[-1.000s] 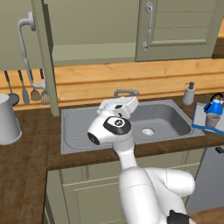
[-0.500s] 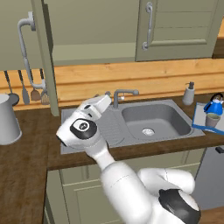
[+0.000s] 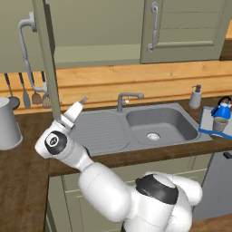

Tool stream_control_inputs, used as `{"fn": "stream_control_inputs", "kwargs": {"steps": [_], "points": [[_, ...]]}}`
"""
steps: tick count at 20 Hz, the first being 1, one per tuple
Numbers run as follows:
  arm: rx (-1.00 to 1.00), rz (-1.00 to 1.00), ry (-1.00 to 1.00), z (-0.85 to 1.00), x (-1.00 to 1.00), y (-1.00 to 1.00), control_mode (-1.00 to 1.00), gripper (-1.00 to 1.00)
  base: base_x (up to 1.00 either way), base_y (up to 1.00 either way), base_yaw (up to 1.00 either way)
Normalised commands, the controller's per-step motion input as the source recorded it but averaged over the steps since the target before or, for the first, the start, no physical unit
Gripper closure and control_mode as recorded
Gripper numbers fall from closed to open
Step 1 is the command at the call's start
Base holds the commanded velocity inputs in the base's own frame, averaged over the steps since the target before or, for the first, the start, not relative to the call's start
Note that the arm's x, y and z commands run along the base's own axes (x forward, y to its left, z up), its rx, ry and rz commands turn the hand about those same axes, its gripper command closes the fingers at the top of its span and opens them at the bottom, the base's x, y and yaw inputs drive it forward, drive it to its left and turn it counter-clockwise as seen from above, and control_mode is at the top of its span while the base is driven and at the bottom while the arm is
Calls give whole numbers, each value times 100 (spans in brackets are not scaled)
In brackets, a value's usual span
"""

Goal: Pick the kettle from the counter and place it on the tray. Then pick the mug from the cabinet and place it on the tray. Then close the cabinet doors.

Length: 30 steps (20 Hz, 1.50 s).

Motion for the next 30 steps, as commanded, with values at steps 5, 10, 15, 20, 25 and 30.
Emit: {"fn": "stream_control_inputs", "kwargs": {"steps": [5, 10, 15, 20, 25, 30], "points": [[-19, -17, 0, 0, -12, 51, -100, -100, 0, 0, 0], [-15, -16, 4, 4, -10, 54, -100, -100, 0, 0, 0], [-8, -15, 5, 33, -14, 49, -100, -100, 0, 0, 0], [-4, -11, 6, 46, -10, 34, -100, -100, 0, 0, 0], [1, -6, 6, 44, -4, 3, -100, -100, 0, 0, 0], [9, 0, 1, 34, -9, -18, -100, -100, 0, 0, 0]]}}
